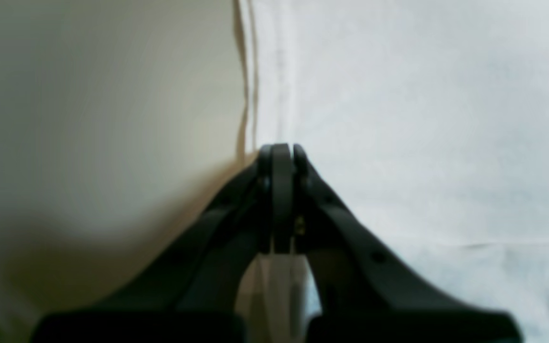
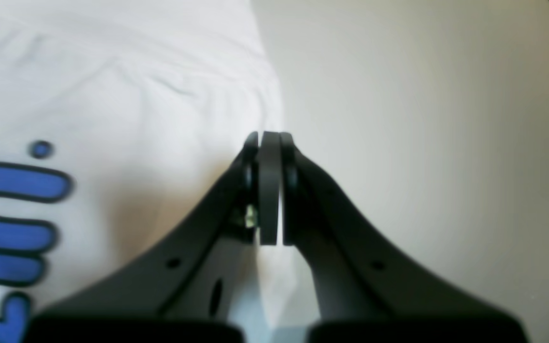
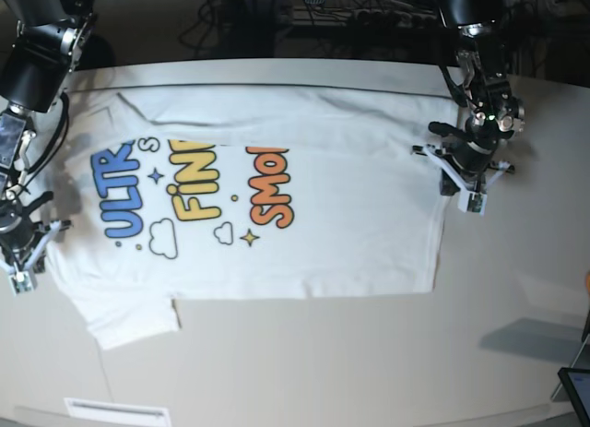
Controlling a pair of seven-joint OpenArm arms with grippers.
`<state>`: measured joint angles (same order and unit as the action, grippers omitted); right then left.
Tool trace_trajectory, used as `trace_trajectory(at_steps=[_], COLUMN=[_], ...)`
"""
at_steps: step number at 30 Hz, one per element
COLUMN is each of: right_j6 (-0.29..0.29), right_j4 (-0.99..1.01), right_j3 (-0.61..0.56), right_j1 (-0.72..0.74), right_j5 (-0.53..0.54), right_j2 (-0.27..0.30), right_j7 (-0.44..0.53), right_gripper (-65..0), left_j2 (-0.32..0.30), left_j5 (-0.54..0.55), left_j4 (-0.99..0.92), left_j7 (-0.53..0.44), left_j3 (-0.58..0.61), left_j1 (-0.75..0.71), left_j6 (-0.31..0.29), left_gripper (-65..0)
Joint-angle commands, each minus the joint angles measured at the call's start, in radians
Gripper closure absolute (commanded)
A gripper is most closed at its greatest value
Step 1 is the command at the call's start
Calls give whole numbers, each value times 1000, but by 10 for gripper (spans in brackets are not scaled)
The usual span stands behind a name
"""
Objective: Fold the T-shirt properly
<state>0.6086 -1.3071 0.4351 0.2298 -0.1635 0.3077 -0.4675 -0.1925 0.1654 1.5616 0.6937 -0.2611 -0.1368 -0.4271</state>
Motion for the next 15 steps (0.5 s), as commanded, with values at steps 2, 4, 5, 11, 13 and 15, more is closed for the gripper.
trace_trajectory(at_steps=[2,4,5,11,13,15], right_j6=[-6,-6,-6,-6,-6,0], right_j4=[-22,-19,-16,-12,-12,-18], right_j3=[3,1,1,1,0,0], right_j1=[30,44,47,59,61,61], right_j5=[8,8,8,8,8,8], right_j2=[17,17,17,14,3,-18], right_j7=[22,23,23,22,22,22], right_gripper=[-1,-1,-1,-3,-3,-6], left_j2=[-35,-48,-57,-65,-61,-54], left_j5=[-27,-27,-23,-19,-19,-19], left_j4=[6,6,6,27,50,70], left_j7=[36,36,36,36,37,42], left_j3=[-25,-36,-37,-33,-28,-28], left_j1=[-4,-4,-4,-1,7,12], left_j6=[10,10,10,9,9,9], left_gripper=[0,0,0,0,0,0])
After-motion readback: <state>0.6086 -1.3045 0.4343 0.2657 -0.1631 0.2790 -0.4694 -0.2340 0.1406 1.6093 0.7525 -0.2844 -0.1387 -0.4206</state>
